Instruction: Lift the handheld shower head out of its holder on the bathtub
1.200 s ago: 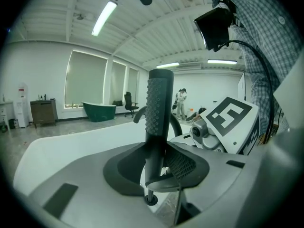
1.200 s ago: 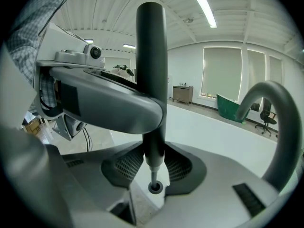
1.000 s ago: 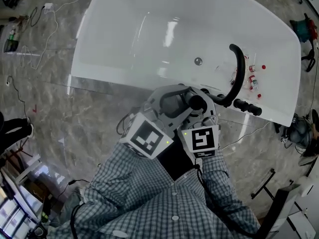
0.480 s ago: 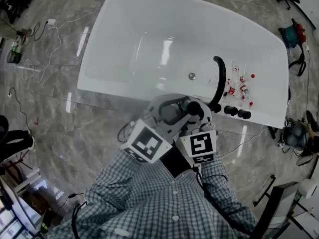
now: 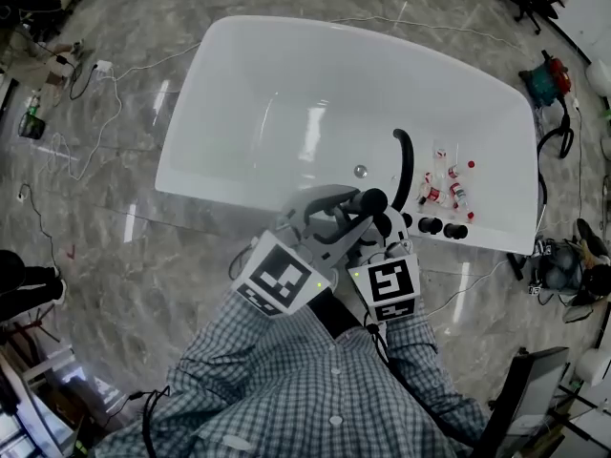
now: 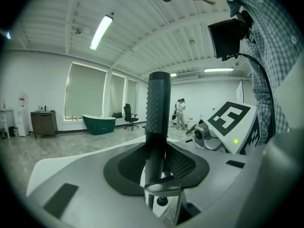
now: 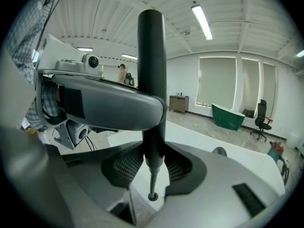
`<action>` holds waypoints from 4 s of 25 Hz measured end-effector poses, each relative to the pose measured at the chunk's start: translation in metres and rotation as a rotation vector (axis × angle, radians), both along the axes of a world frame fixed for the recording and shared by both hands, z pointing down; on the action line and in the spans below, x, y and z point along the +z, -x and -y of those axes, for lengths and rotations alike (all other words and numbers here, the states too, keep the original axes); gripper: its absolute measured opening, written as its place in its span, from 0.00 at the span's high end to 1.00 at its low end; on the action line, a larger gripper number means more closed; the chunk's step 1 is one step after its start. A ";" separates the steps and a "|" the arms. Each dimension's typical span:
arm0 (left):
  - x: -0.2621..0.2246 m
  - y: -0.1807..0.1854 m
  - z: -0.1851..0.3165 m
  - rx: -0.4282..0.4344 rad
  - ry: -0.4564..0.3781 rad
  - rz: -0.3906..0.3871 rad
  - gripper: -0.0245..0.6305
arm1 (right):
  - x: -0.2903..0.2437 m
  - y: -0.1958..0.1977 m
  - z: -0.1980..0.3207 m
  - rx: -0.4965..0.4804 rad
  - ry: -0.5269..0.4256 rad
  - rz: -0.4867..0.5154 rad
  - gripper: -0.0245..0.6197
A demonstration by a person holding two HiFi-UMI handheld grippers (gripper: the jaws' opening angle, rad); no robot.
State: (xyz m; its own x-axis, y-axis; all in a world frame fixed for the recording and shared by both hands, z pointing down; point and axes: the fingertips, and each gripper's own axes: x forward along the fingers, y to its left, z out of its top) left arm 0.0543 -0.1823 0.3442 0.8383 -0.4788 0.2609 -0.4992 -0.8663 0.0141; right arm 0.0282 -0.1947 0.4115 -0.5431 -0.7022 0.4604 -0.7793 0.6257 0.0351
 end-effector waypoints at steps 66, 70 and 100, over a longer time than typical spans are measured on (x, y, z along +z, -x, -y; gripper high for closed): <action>-0.272 -0.017 -0.019 0.107 -0.398 -0.239 0.78 | -0.275 -0.016 -0.005 -0.108 -0.398 0.141 0.76; -0.276 -0.015 -0.019 0.118 -0.399 -0.266 0.78 | -0.281 -0.015 -0.006 -0.118 -0.414 0.159 0.76; -0.278 -0.016 -0.020 0.124 -0.409 -0.265 0.78 | -0.283 -0.015 -0.006 -0.121 -0.420 0.172 0.76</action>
